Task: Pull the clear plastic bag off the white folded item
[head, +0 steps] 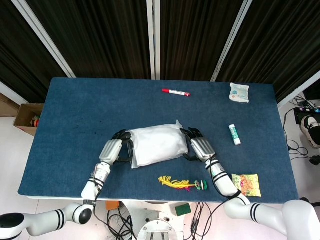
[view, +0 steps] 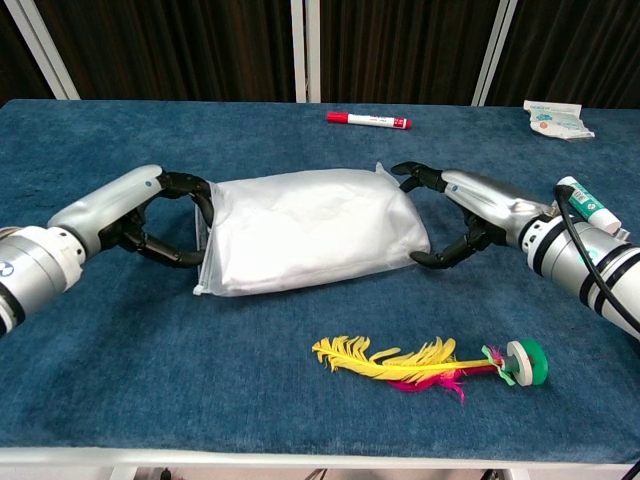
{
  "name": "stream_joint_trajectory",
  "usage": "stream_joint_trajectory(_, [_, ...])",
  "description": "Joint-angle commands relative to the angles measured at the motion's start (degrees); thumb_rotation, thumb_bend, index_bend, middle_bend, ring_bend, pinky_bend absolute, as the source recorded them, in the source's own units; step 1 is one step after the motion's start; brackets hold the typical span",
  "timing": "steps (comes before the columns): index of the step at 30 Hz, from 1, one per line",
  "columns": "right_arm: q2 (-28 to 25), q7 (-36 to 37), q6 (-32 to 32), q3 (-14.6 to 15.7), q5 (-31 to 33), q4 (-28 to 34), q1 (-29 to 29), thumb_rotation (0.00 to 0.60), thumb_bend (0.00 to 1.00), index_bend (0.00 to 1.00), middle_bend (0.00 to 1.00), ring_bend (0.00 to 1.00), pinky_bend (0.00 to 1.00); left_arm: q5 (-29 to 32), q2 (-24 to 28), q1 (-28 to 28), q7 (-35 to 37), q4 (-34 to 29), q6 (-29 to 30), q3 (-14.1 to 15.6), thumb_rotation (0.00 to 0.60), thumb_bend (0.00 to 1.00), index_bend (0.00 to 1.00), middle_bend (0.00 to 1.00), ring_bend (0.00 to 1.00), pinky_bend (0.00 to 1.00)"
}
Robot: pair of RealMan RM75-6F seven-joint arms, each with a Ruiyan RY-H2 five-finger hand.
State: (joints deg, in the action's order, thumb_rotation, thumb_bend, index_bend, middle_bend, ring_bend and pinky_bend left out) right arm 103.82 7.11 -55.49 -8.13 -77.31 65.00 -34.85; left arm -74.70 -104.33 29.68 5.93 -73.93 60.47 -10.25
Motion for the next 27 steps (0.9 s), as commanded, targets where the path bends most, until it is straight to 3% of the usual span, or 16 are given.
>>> stream_joint_trajectory(1, [0.2,0.1,-0.1,0.0,-0.1,-0.1,0.0,0.6,0.28,0.04,0.17,0.0,0.07,-1.6,-0.9,1.3,0.9,1.4,0.0,-0.2,0.6,0.25,0.47,0.15,0.03,0.1])
stream_joint_trajectory(10, [0.4,0.4,-0.2,0.0,-0.5,-0.1,-0.2,0.6,0.28,0.04,0.17,0.0,0.07,-2.4,-1.9,3.3,2.6,4.8,-1.4,-0.3,0.6,0.25,0.42,0.15,0.03,0.1])
stream_joint_trajectory(19, [0.4,0.5,-0.5,0.0,-0.7,0.1,-0.2,0.6,0.28,0.04,0.17,0.0,0.07,0.7,-1.1,3.0,0.7,5.6,-3.5,0.2,0.6,0.25,0.39,0.14,0.03,0.1])
stream_joint_trajectory(27, [0.5,0.5,-0.9,-0.1,-0.8,0.1,-0.2,0.6,0.28,0.04,0.17,0.0,0.07,-1.1,-2.8,4.7,5.4,7.3,-4.5,0.0,0.6,0.25,0.4,0.13,0.02,0.1])
